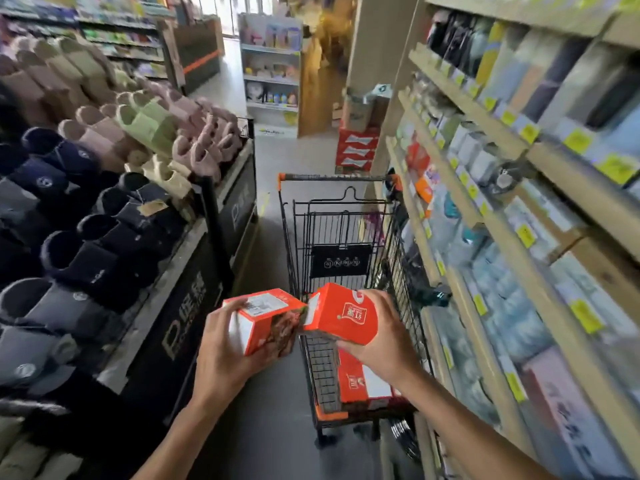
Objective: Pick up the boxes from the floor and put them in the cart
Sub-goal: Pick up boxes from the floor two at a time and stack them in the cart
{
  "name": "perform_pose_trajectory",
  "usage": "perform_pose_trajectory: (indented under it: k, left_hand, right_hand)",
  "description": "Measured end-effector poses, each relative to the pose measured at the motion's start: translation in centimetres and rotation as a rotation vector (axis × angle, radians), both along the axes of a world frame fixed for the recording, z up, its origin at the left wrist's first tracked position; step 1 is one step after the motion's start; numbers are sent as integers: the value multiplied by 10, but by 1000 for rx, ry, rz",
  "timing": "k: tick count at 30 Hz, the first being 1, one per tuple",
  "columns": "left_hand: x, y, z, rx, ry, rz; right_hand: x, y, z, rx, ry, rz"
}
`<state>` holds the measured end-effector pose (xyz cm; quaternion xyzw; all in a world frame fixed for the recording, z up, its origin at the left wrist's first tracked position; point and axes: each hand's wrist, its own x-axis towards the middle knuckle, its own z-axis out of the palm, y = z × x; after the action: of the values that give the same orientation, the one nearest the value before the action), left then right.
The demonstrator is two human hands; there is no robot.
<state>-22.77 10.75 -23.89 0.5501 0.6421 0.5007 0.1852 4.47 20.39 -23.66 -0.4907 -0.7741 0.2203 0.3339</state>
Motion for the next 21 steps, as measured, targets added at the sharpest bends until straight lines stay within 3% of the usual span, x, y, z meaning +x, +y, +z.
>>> perform_pose_trajectory:
  k: [8,21]
  left_hand:
    - [14,87,-15,-65,-80,-211]
    - [73,219,-69,-239,-35,-267]
  right_hand:
    - [35,8,-4,-34,5,-329]
    - [87,107,-60,-142,85,-535]
